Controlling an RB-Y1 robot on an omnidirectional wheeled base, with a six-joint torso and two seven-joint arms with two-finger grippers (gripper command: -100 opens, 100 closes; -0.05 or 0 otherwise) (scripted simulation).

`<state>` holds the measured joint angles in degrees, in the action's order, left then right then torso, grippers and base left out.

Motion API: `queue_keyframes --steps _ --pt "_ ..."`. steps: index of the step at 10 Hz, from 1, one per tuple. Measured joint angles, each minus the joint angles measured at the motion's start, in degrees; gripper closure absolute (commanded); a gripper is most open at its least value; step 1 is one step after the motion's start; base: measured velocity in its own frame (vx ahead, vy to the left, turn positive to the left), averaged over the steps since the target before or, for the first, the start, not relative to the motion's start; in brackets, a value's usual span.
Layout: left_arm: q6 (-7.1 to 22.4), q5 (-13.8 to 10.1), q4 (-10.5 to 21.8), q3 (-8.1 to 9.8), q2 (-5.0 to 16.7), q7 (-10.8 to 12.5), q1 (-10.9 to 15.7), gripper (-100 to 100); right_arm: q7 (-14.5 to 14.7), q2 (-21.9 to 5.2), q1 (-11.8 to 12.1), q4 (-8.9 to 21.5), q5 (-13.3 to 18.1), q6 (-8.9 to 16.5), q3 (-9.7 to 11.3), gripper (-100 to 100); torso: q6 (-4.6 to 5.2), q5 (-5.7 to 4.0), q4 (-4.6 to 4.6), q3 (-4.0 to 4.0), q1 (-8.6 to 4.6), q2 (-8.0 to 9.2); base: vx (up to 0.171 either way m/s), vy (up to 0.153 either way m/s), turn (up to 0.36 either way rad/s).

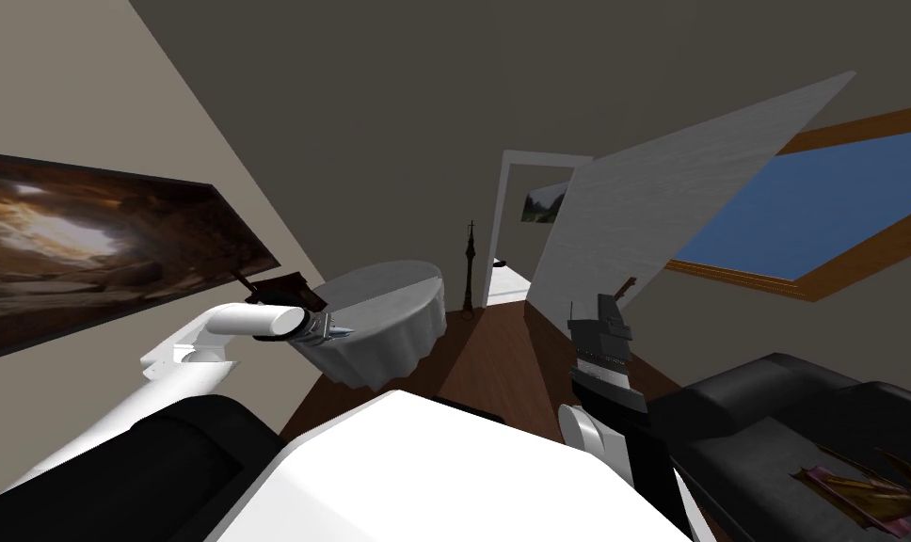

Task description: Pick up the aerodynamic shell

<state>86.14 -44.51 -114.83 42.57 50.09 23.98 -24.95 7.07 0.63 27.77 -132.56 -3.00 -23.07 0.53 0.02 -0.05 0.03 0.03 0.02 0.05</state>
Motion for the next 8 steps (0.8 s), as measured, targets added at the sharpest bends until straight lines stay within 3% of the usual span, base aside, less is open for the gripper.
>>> queue_keyframes --steps 3,4,5,7,8 --pt "0.0 0.0 0.0 0.04 0.0 0.0 0.0 100 0.0 0.0 0.0 0.0 0.0 0.0 0.0 0 -0.04 0.02 -0.01 0.02 -0.04 0.04 0.0 0.0 0.0" --pt "0.0 0.0 0.0 0.04 0.0 0.0 0.0 0 0.0 0.0 0.0 0.0 0.0 0.0 0.0 0 -0.04 0.02 -0.01 0.02 -0.04 0.04 0.0 0.0 0.0" --pt "0.0 0.0 0.0 0.04 0.0 0.0 0.0 100 0.0 0.0 0.0 0.0 0.0 0.0 0.0 0 -0.04 0.01 -0.01 0.02 -0.05 0.05 -0.009 -0.007 0.046" --pt "1.8 -1.2 -1.9 1.22 1.0 0.9 -0.2 100 0.0 0.0 0.0 0.0 0.0 0.0 0.0 0 -0.07 -0.03 0.02 0.07 -0.15 0.13 -0.01 -0.008 0.024" --pt "2.0 -1.2 -2.0 1.29 1.0 1.0 -0.2 0 0.0 0.0 0.0 0.0 0.0 0.0 0.0 0 -0.05 -0.01 0.01 0.06 -0.11 0.11 0.0 0.0 0.0"
